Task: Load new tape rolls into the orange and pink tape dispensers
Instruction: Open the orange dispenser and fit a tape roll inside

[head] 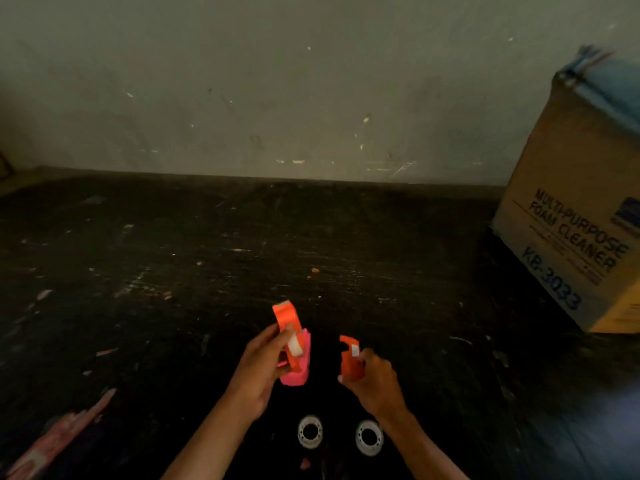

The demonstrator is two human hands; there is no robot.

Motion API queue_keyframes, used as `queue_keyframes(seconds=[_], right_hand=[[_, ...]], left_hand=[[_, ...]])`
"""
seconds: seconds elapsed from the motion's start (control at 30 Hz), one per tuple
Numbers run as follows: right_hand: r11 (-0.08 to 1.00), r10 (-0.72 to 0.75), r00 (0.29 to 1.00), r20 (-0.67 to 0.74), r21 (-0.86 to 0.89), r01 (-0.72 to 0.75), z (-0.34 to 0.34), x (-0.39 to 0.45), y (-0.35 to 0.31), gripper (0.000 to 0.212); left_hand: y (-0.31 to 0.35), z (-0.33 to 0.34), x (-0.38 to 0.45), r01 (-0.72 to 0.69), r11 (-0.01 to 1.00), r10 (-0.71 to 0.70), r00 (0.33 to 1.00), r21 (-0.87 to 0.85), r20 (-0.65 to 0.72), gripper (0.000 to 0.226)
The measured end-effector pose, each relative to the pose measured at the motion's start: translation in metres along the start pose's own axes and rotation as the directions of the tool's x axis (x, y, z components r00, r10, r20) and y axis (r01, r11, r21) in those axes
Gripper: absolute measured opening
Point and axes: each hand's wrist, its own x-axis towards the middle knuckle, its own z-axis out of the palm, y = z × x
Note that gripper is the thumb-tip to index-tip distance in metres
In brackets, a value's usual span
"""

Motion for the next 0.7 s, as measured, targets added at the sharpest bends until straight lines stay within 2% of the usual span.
queue_keyframes(seconds=[0.1, 0.23, 0.3, 0.37, 0.43, 0.53, 0.6, 0.7], right_hand=[[0.997, 0.001, 1.0, 0.003, -0.082, 0.0, 0.004, 0.0, -0.002, 0.056], [0.986, -0.02, 1.0, 0.004, -0.164, 0.02, -0.002, -0.006, 0.002, 0.051], [0.993, -0.11, 0.991, -0.08, -0.052, 0.106, -0.01, -0.012, 0.005, 0.028], [0.954, -0.196, 0.976, -0.099, 0.21, 0.213, -0.019, -0.022, 0.006, 0.004], [0.875, -0.283, 0.959, -0.032, 0.4, 0.272, -0.028, -0.041, 0.0, 0.006], [0.819, -0.377, 0.924, 0.07, 0.491, 0.297, -0.037, -0.064, -0.005, 0.014], [0.807, -0.374, 0.927, 0.034, 0.504, 0.307, -0.04, -0.073, -0.003, 0.012], [0.813, -0.284, 0.954, -0.101, 0.503, 0.295, -0.051, -0.081, 0.007, 0.015]], left_hand=[[-0.005, 0.005, -0.009, 0.062, 0.998, -0.062, 0.998, 0.005, 0.023, 0.016], [-0.013, 0.005, -0.016, 0.108, 0.994, -0.109, 0.994, 0.028, 0.034, 0.024], [-0.017, 0.011, -0.018, 0.111, 0.993, -0.112, 0.993, 0.034, 0.041, 0.022], [-0.019, 0.019, -0.022, 0.11, 0.993, -0.112, 0.992, 0.044, 0.056, 0.018], [-0.025, 0.027, -0.024, 0.093, 0.992, -0.099, 0.993, 0.089, 0.069, 0.02], [-0.032, 0.045, -0.029, 0.08, 0.981, -0.104, 0.986, 0.178, 0.13, 0.021], [-0.035, 0.056, -0.034, 0.083, 0.981, -0.11, 0.983, 0.175, 0.15, 0.02], [-0.038, 0.064, -0.033, 0.092, 0.99, -0.105, 0.986, 0.105, 0.126, 0.022]])
